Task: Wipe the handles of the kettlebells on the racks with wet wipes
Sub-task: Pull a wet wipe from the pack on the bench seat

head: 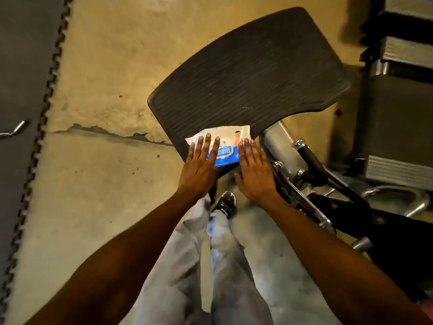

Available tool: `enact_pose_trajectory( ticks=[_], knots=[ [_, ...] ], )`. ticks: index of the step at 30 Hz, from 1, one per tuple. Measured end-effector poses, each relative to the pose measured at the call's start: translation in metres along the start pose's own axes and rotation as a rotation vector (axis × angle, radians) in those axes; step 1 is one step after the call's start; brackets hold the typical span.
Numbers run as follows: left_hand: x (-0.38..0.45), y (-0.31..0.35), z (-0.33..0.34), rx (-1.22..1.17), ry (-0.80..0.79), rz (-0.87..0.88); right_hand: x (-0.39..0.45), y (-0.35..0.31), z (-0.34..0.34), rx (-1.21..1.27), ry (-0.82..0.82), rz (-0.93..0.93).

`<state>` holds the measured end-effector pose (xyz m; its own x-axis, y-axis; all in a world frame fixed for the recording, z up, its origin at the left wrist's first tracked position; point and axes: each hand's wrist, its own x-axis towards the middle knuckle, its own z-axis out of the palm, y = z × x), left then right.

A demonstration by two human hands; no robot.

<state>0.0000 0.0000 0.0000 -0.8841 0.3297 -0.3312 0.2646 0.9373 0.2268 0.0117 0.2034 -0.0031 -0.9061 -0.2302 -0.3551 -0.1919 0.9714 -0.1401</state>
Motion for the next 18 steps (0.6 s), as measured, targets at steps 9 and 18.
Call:
enact_pose_trajectory(
  ticks=[9,18],
  knots=[
    [0.03,0.003,0.027,-0.049,-0.033,0.038,0.02,0.011,0.016,-0.104,-0.071,-0.078],
    [0.046,-0.002,0.025,0.187,-0.156,0.052,0.025,0.008,0.029,-0.12,-0.113,-0.041]
  ],
)
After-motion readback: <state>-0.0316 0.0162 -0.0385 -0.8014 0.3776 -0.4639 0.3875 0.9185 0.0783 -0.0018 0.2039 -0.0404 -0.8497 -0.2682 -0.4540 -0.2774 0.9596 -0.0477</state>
